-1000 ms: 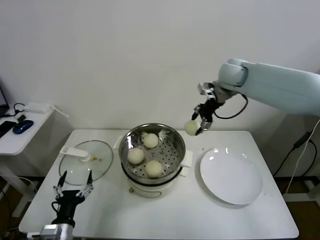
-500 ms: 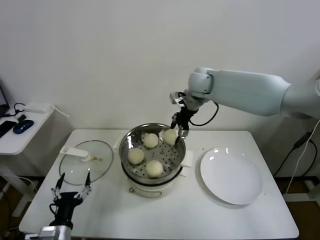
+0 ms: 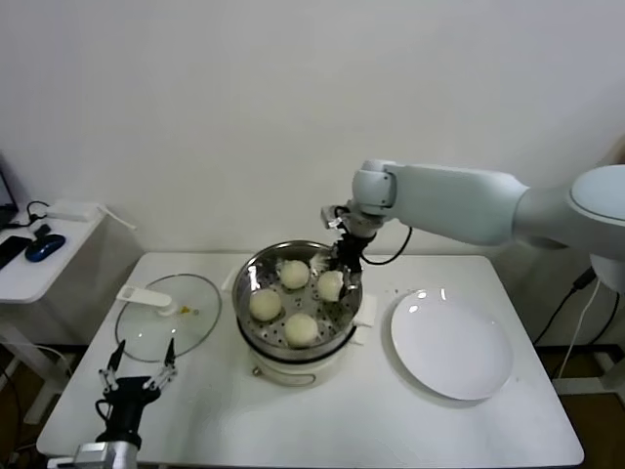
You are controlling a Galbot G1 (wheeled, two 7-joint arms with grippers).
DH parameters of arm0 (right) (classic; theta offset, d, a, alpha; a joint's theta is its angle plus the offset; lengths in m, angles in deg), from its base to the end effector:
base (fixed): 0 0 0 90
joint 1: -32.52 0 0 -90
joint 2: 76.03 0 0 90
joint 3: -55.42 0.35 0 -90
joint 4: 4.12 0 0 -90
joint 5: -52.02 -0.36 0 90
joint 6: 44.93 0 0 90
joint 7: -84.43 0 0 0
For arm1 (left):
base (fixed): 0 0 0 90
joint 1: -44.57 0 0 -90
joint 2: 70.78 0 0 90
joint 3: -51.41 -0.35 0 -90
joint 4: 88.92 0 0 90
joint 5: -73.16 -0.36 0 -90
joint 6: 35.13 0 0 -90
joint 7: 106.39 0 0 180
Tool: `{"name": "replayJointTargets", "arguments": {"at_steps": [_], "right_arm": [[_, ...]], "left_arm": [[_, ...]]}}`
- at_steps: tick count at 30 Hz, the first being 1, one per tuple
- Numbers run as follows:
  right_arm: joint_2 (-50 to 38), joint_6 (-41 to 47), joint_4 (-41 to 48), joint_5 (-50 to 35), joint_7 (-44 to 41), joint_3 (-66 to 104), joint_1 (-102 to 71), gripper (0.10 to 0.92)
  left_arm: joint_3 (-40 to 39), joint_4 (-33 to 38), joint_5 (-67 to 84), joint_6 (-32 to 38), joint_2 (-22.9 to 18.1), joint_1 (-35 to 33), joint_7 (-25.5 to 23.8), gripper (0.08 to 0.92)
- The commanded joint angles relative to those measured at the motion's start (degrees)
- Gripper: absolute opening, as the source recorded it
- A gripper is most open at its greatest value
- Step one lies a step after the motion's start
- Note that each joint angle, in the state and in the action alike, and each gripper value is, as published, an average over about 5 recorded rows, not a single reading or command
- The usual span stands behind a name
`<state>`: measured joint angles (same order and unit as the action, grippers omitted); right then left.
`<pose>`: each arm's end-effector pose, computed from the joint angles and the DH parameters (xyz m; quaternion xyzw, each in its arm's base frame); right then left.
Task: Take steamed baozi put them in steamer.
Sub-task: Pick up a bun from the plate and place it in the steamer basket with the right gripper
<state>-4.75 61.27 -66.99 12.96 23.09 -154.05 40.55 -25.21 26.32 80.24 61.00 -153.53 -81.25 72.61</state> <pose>0.5929 0.0992 -0.0755 0.6049 -0.4841 0.5192 0.3608 0.1484 0.0995 -0.3357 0.0617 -0.9962 -0.0556 0.0270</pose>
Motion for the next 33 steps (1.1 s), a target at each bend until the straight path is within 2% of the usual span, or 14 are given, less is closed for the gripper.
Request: {"name": "replayJointTargets", "arguments": {"at_steps": [1, 16, 26, 33], "right_arm": [[1.0, -0.1, 1.5, 1.9, 0.2, -0.1, -2.3, 0.679], [1.4, -0.6, 2.5, 2.5, 0.5, 0.0, -3.1, 0.692], [1.6, -1.1, 2.4, 0.8, 0.2, 0.1, -2.2, 0.816], [-0.2, -1.3, -0.4, -5.1, -0.9, -0.4, 2.9, 0.823]], "left_arm": [[-0.1, -0.4, 0.3, 0.0, 0.2, 0.1, 0.0, 0.823], [-0.1, -0.8, 0.8, 0.0, 0.7, 0.3, 0.0, 0.823], [-0.1, -0.8, 1.1, 0.0, 0.6, 0.2, 0.0, 0.823], [-0.1, -0.4, 1.1, -0.1, 0.6, 0.2, 0.0, 0.823]]}}
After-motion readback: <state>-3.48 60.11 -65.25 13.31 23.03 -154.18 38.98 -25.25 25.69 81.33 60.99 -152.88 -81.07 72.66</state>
